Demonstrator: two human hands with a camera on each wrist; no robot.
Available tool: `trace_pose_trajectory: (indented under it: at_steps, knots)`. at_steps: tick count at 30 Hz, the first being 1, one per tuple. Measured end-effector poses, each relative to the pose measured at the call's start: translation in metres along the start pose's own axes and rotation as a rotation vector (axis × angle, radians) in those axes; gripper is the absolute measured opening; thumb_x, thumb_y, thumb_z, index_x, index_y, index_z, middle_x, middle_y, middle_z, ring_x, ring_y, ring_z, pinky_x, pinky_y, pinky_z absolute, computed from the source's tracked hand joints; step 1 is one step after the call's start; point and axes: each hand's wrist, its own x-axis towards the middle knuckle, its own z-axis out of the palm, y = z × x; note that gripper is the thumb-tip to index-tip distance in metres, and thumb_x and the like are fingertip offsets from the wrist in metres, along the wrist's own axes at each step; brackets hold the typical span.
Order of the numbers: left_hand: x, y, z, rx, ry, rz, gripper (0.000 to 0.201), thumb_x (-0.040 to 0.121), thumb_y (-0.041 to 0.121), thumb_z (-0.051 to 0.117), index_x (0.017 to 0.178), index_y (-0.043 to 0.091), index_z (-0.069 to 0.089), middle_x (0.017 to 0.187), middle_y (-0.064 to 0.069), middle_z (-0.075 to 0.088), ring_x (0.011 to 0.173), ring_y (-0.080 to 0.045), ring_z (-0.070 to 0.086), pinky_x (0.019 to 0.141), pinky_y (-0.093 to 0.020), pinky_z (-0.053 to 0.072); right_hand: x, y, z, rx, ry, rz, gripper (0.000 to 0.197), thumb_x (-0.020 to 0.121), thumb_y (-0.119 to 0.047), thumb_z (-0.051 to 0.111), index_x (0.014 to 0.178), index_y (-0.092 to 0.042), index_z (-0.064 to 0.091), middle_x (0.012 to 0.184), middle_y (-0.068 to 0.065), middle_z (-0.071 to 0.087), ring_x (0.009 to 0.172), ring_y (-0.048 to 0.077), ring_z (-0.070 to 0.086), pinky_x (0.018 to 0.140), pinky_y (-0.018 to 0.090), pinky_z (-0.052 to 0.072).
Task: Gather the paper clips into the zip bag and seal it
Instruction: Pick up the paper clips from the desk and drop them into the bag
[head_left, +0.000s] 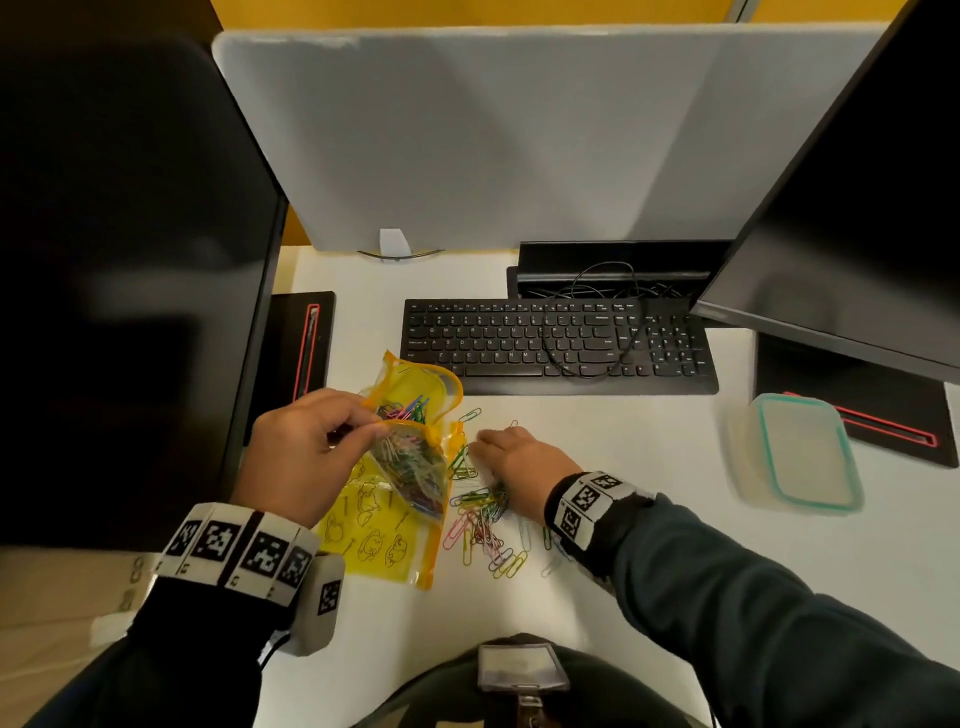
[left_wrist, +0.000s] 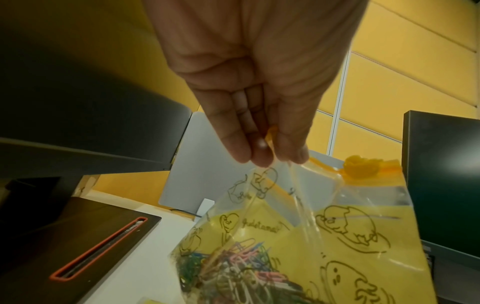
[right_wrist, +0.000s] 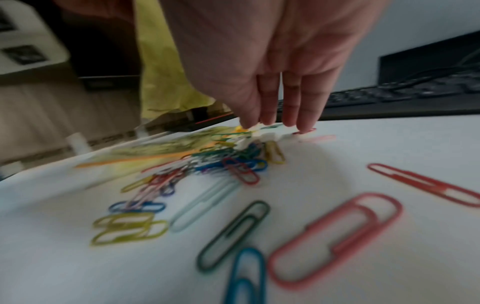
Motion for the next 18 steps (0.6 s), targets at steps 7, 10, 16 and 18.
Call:
trace_pose_trajectory:
  at_steps: [7,10,16,18]
  knots:
    - [0.002,-0.004,-0.006,0.013,0.022,-0.004,0.004,0.071,0.014,0.074,0.074,0.011,0.073,0.079,0.002,0.068,0.074,-0.005,0.060,0.068,-0.005,0.045,-0.008,-0.055,0.026,-0.378,0.011,-0.273,0.032,0.066,-0.033,0.074,0.095,-0.020,0.068,0.092,0.000,0.065,0.087,0.022,0.061,0.080,0.035,0.051]
    - [0.001,-0.008,-0.008,0.009,0.031,-0.017,0.004,0.071,0.014,0.074,0.073,0.011,0.072,0.079,0.001,0.068,0.079,-0.004,0.060,0.070,-0.007,0.045,-0.002,-0.060,0.033,-0.370,-0.084,-0.246,0.046,0.085,-0.027,0.057,0.129,-0.014,0.048,0.127,0.006,0.052,0.116,0.031,0.046,0.104,0.050,0.032]
    - [0.001,-0.011,-0.011,-0.003,0.043,-0.035,0.004,0.071,0.016,0.074,0.072,0.014,0.072,0.079,0.003,0.068,0.079,-0.003,0.060,0.070,-0.008,0.046,0.011,-0.057,0.025,-0.301,-0.142,-0.238,0.059,0.093,-0.027,0.048,0.145,-0.019,0.023,0.153,0.004,0.025,0.143,0.033,0.014,0.114,0.054,0.012]
    - [0.002,-0.011,-0.012,0.009,0.044,-0.036,0.004,0.071,0.016,0.074,0.072,0.012,0.072,0.078,0.002,0.068,0.076,-0.005,0.060,0.069,-0.009,0.046,0.015,-0.050,0.021,-0.239,-0.090,-0.206,0.072,0.087,-0.026,0.059,0.146,-0.015,0.020,0.155,0.008,0.020,0.143,0.031,0.015,0.115,0.050,0.012]
